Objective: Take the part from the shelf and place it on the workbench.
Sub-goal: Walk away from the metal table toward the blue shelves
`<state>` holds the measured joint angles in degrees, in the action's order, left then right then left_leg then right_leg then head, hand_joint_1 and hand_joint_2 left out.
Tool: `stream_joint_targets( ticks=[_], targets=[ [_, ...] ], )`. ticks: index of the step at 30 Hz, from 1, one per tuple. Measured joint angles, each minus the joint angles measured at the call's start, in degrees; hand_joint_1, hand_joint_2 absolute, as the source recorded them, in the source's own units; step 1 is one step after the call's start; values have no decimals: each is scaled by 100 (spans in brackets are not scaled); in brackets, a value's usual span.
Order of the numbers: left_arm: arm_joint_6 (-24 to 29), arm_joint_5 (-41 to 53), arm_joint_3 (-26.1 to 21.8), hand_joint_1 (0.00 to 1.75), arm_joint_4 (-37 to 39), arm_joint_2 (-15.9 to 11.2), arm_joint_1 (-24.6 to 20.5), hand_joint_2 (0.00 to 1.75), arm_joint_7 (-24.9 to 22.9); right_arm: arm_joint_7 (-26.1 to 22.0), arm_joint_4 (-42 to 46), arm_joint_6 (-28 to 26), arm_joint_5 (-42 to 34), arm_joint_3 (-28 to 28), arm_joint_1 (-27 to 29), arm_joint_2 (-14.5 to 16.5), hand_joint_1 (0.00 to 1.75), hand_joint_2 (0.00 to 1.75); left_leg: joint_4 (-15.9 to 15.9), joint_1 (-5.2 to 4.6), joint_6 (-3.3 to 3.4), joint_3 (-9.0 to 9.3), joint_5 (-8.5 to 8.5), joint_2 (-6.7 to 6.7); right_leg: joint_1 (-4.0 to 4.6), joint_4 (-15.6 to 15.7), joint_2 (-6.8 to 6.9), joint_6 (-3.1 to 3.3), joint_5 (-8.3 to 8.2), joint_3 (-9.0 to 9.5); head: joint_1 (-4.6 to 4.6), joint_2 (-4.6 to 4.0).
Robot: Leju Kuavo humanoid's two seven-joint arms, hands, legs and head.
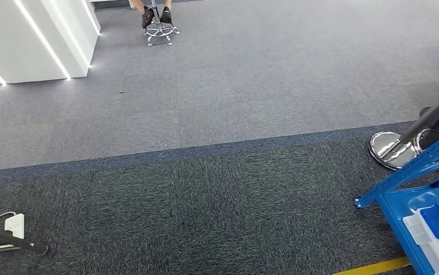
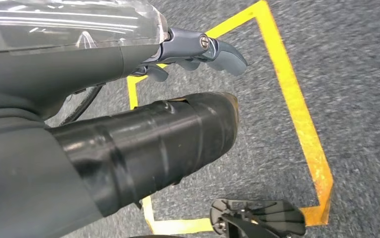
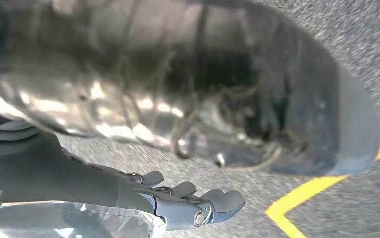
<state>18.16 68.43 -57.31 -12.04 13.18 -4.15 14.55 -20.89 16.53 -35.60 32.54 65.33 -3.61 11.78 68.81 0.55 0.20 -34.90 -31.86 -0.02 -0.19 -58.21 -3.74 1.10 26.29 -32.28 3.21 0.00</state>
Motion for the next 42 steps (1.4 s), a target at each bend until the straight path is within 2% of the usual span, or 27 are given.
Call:
stream_joint_targets(
  ticks=[2, 4, 6, 11, 12, 15, 16, 17, 19, 21, 23, 24, 26, 27, 28, 29, 30, 31, 32, 34, 35, 36, 37, 38, 39, 40, 42],
  targets=[
    [-1, 0, -2, 0, 0, -4, -2, 0, 4, 6, -2, 2, 15, 0, -7, 6, 0, 0, -690, 9, 35, 273, 311, -249, 3, -56, -140, -35, 21, -25, 2, 0],
    [-2, 1, -4, 0, 0, -9, -15, 0, 12, 5, -3, 8, 30, 0, -7, 9, 0, 0, -975, 5, 62, 374, 359, -404, -4, -89, -250, -98, 28, -69, 3, 0],
    [-2, 1, -4, 0, 0, -9, -31, 0, 18, 4, -3, 14, 33, 0, 4, 9, 0, 0, -986, -8, 76, 377, 357, -357, -18, -83, -311, -141, 19, -89, 2, 0],
    [-2, -1, -4, 0, 0, -9, -34, 0, 19, 4, -4, 19, 33, 0, 19, 9, 0, 0, -995, -14, 104, 397, 369, -313, -22, -69, -357, -179, 5, -98, 1, 0],
    [-2, 0, -5, 0, 0, -9, -34, 0, 20, 4, -5, 22, 33, 0, 24, 8, 0, 0, -1031, -5, 137, 413, 393, -256, -18, -118, -263, -201, 41, -119, 5, 0],
    [-2, 10, -7, 0, 0, -8, -12, 0, 28, 8, -10, 35, 95, -1, 8, 5, 0, 0, -1124, 11, 238, 444, 437, 146, -40, -1161, 249, -306, 527, -617, 22, 0],
    [-2, 14, -7, 0, 0, -7, -7, 0, 34, 10, -13, 36, 121, -1, 7, 5, 0, 0, -1122, 7, 240, 451, 423, 274, -57, -1345, 336, -329, 561, -702, 23, 0],
    [-2, 17, -7, 0, 0, -7, -9, 0, 40, 13, -14, 37, 137, -2, 16, 3, 0, 0, -1122, 7, 229, 467, 406, 366, -68, -1156, 392, -334, 405, -595, 23, 0],
    [-3, 20, -7, 0, 0, -5, -13, 0, 55, 13, -14, 39, 149, -3, 14, -1, 0, 0, -1118, -6, 180, 509, 367, 481, -33, -402, 636, -281, 109, -206, 24, 0],
    [-5, 21, -7, 0, 0, -5, -20, 0, 70, 13, -15, 43, 178, -8, -2, -2, 0, 0, -1112, -29, 115, 541, 329, 584, 22, -48, 767, -198, 34, -43, 22, 0],
    [-5, 22, -6, 0, 0, -3, -40, 0, 80, 13, -15, 43, 206, -14, 0, -3, 0, 0, -1115, -36, 54, 575, 304, 667, 31, -34, 652, -127, 26, -53, 20, 0],
    [-5, 22, -6, 0, 0, -2, -50, 0, 84, 13, -15, 43, 213, -17, 4, -3, 0, 0, -1082, -25, 23, 582, 267, 609, 18, -14, 596, -92, 14, -43, 20, 0],
    [-4, 21, -5, 0, 0, 1, -55, 0, 88, 14, -16, 42, 219, -25, -1, -5, 0, 0, -748, 0, -36, 458, 42, 341, -17, 32, 482, -16, -18, -19, 17, 0],
    [-4, 21, -5, 0, 0, 0, -48, 0, 90, 14, -16, 43, 222, -30, -8, -5, 0, 0, -413, 13, -55, 305, -140, 183, -18, 38, 427, 10, -24, -19, 17, 0],
    [-4, 20, -5, 0, 0, 0, -37, 0, 90, 15, -16, 43, 226, -34, -13, -7, 0, 0, -24, 17, -68, 114, -319, 105, -15, 35, 364, 29, -26, -24, 16, 0],
    [-4, 20, -6, 0, 0, 0, -23, 0, 89, 15, -16, 44, 230, -37, -16, -7, 0, 0, 322, 18, -79, -63, -437, 72, -10, 30, 291, 39, -26, -27, 17, 0],
    [-4, 19, -7, 0, 0, 0, -13, 0, 89, 15, -17, 44, 233, -39, -14, -7, 0, 0, 510, 18, -84, -173, -447, 59, -7, 22, 212, 43, -25, -28, 16, 0],
    [-4, 18, -7, 0, 0, 0, -7, 0, 89, 15, -18, 44, 234, -39, -11, -7, 0, 0, 481, 18, -83, -185, -338, 51, -6, 9, 130, 40, -23, -26, 17, 0],
    [-4, 17, -7, 0, 0, 0, -6, 0, 89, 17, -20, 44, 234, -39, -8, -6, 0, 0, 230, 19, -74, -95, -132, 26, -8, -9, 45, 33, -18, -25, 16, 0],
    [-4, 17, -7, 0, 0, -1, -5, 0, 88, 20, -25, 44, 236, -40, -11, -4, 0, 0, -535, 29, -36, 208, 270, -220, -9, -62, -102, 0, 3, -45, 17, 0],
    [-4, 18, -7, 0, 0, -3, -6, 0, 87, 21, -28, 44, 236, -42, -16, -3, 0, 0, -810, 34, -18, 313, 366, -352, -10, -88, -171, -28, 10, -71, 17, 0],
    [-3, 19, -7, 0, 0, -4, -7, 0, 86, 22, -31, 44, 238, -43, -16, -3, 0, 0, -954, 31, 2, 360, 387, -450, -17, -104, -231, -62, 12, -101, 18, 0],
    [-3, 20, -7, 0, 0, -5, -10, 0, 82, 23, -33, 43, 240, -44, -10, -3, 0, 0, -994, 22, 27, 374, 368, -464, -24, -108, -295, -105, 4, -127, 18, 0],
    [-2, 21, -7, 0, 0, -5, -14, 0, 76, 26, -35, 41, 244, -45, 2, -4, 0, 0, -1010, 22, 59, 382, 382, -400, -35, -99, -355, -148, -12, -146, 18, 0],
    [-2, 22, -7, 0, 0, -4, -18, 0, 69, 29, -37, 39, 248, -46, 15, -6, 0, 0, -1043, 25, 102, 398, 405, -330, -48, -106, -340, -178, -7, -157, 18, 0],
    [-2, 23, -7, 0, 0, -3, -20, 0, 62, 35, -39, 37, 251, -45, 23, -8, 0, 0, -1080, 35, 148, 417, 433, -259, -51, -178, -243, -203, 46, -194, 24, 0],
    [-2, 25, -7, 0, 0, -1, -14, 0, 54, 51, -42, 36, 257, -45, 13, -10, 0, 0, -1139, 50, 209, 432, 468, -104, -64, -649, 87, -237, 334, -418, 38, 0]
  ],
)
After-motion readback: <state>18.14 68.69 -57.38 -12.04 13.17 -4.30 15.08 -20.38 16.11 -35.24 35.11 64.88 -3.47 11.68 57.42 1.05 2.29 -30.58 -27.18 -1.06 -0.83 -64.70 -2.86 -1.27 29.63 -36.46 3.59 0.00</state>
